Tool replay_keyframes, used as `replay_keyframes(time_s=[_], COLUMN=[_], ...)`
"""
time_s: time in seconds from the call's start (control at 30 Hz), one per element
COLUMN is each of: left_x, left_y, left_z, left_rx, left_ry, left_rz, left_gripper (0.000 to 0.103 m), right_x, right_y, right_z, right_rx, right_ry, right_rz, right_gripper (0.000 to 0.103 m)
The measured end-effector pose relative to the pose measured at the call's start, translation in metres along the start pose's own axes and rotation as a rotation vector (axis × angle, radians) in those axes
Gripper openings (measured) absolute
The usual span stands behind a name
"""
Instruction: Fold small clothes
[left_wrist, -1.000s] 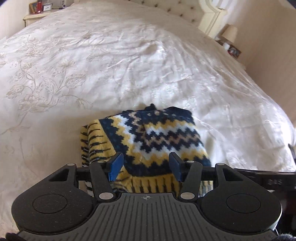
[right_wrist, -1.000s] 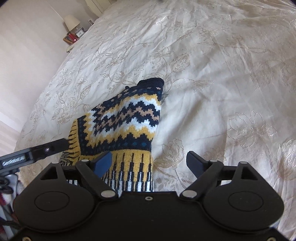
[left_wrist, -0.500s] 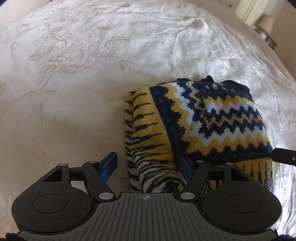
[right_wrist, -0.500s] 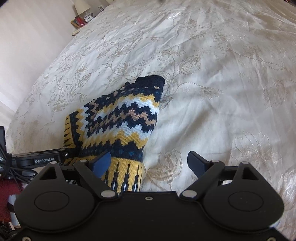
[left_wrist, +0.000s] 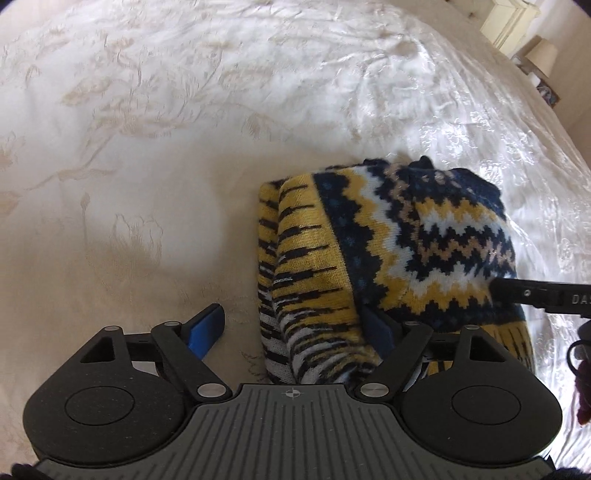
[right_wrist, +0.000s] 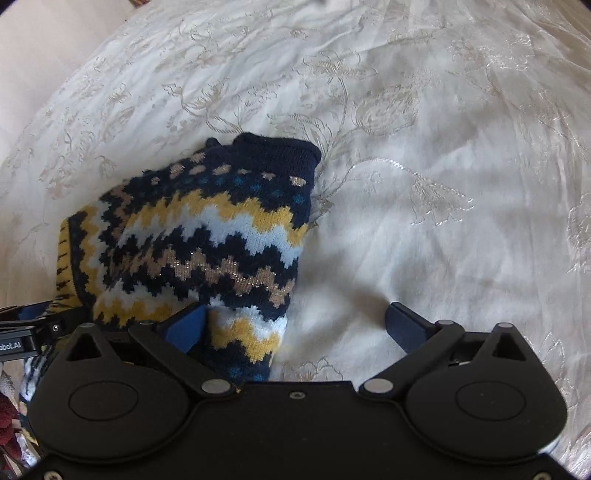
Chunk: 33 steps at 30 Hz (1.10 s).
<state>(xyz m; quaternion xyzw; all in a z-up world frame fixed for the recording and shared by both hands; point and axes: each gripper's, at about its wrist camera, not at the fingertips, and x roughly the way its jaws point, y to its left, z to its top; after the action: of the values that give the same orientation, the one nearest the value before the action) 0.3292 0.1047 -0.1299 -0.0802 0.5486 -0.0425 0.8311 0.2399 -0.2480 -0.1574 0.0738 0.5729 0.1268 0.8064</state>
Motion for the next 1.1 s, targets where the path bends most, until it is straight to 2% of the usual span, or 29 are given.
replay_keyframes(time_s=[0.17, 0.23, 0.3, 0.37, 0.47, 0.57, 0.67, 0.87, 0.93, 0.97, 1.0, 1.1], left_x=[-0.038, -0.041, -0.037, -0.034, -0.033, -0.036, -0.049, -0.092, -0.104, -0.111, -0.118, -0.135], left_y=[-0.021, -0.024, -0.023, -0.013, 0.002, 0.008, 0.003, -0.011, -0.016, -0.019, -0.022, -0.032], left_z=[-0.015, -0.026, -0.037, -0.044, -0.046, -0.043, -0.043, -0.039, -0.035, -0.035, -0.034, -0.032], left_rx=[0.13, 0.171, 0.192, 0.152, 0.041, -0.022, -0.023, -0.042, -0.046, -0.046, -0.045, -0.031], left_ry=[-0.102, -0.094, -0.067, -0.054, -0.042, -0.039, -0.089, -0.22, -0.245, -0.264, -0.283, -0.326], left_rz=[-0.006, 0.001, 0.026, 0.034, 0.017, 0.001, 0.014, 0.023, 0.035, 0.046, 0.056, 0.089], left_gripper=[0.077, 0.077, 0.078, 0.08, 0.081, 0.08, 0.08, 0.082, 0.088, 0.097, 0.102, 0.103], right_x=[-0.046, -0.053, -0.049, -0.044, -0.042, -0.046, -0.057, -0.093, -0.103, -0.107, -0.111, -0.121], right_y=[0.003, 0.009, 0.015, 0.02, 0.025, 0.033, 0.031, 0.023, 0.021, 0.02, 0.019, 0.02], right_z=[-0.023, -0.036, -0.051, -0.068, -0.089, -0.103, -0.104, -0.092, -0.087, -0.085, -0.084, -0.081], right_rx=[-0.058, -0.106, -0.168, -0.233, -0.304, -0.365, -0.35, -0.266, -0.231, -0.214, -0.195, -0.162], right_ry=[-0.101, -0.089, -0.041, -0.008, 0.036, 0.034, -0.008, -0.154, -0.194, -0.208, -0.222, -0.253], right_rz=[0.099, 0.111, 0.093, 0.078, 0.077, 0.092, 0.106, 0.133, 0.134, 0.136, 0.138, 0.129], right_gripper=[0.102, 0.102, 0.102, 0.102, 0.102, 0.102, 0.102, 0.102, 0.102, 0.102, 0.102, 0.102])
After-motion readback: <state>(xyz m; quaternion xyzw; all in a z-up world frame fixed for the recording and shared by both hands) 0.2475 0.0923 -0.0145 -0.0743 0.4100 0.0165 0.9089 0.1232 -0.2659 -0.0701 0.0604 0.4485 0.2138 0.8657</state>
